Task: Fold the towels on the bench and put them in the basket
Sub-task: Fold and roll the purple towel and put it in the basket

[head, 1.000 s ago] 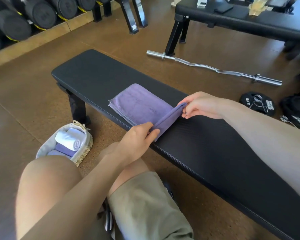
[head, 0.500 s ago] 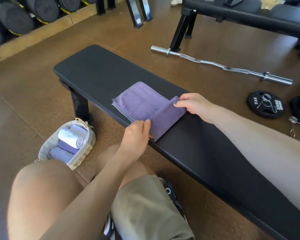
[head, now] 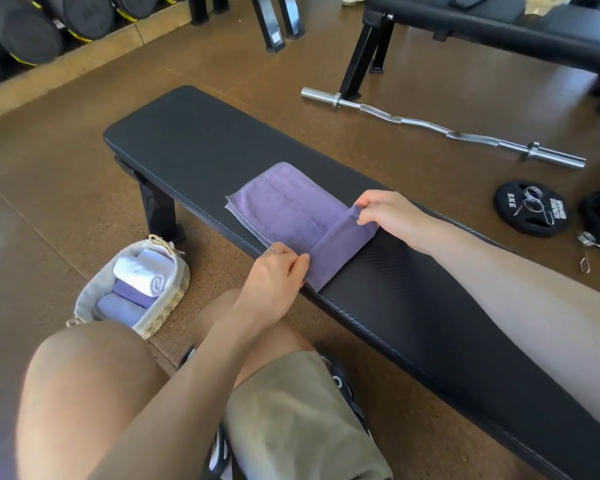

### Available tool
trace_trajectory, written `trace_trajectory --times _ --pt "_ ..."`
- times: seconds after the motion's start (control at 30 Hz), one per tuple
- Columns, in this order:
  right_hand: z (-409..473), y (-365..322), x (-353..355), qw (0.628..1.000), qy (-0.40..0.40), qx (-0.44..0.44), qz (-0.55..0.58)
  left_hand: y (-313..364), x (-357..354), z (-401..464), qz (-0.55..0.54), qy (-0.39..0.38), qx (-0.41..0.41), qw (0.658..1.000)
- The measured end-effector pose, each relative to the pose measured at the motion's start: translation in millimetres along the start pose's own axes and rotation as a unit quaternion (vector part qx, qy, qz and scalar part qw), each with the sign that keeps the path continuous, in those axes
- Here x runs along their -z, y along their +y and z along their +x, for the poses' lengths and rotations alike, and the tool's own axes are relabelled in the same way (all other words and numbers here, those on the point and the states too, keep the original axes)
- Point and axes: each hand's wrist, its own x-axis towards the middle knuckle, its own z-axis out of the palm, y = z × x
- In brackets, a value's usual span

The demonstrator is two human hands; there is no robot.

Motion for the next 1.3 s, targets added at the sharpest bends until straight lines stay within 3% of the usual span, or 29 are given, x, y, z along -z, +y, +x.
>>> trace_trajectory --times 0.13,0.33,0.5,0.63,0.7,0.8,0.87,1.03,1.3 --pt "-5.3 -0.5 -2.9 0.999 0.033 -0.003 -0.015 3.3 -0.9 1.7 0.050 -0.002 -0.015 0.999" --pt "-11.7 5.7 -11.6 0.991 0.065 0.043 -0.106 5.4 -7.2 9.1 0.127 -0.029 0.040 0.991" --pt "-10.8 16.9 -17.0 0.981 0.084 0.086 -0.154 8.5 -6.9 1.8 0.331 -0.016 -0.035 0.943" --pt "-10.0 21.1 -19.2 0.969 0.109 0.138 -0.176 16.4 -5.1 -1.7 0.371 0.079 -0.040 0.924" --pt "-12.1 22.2 -20.4 0.956 0.120 0.177 -0.200 20.3 -5.7 -1.0 0.374 0.128 -0.108 0.912" --pt "-14.2 25.6 -22.5 0.922 0.128 0.249 -0.266 23.3 -10.8 2.5 0.411 0.070 -0.263 0.870" --pt "-12.8 29.8 -22.1 0.900 0.124 0.281 -0.310 25.5 -14.7 5.0 0.411 0.048 -0.316 0.854" --pt "-11.6 35.9 -10.4 0.901 0.096 0.272 -0.323 17.4 -13.2 4.0 0.390 0.046 -0.304 0.868" --pt "-12.7 27.3 8.7 0.894 -0.013 0.263 -0.364 18.2 -19.5 -5.4 0.368 0.056 -0.241 0.896"
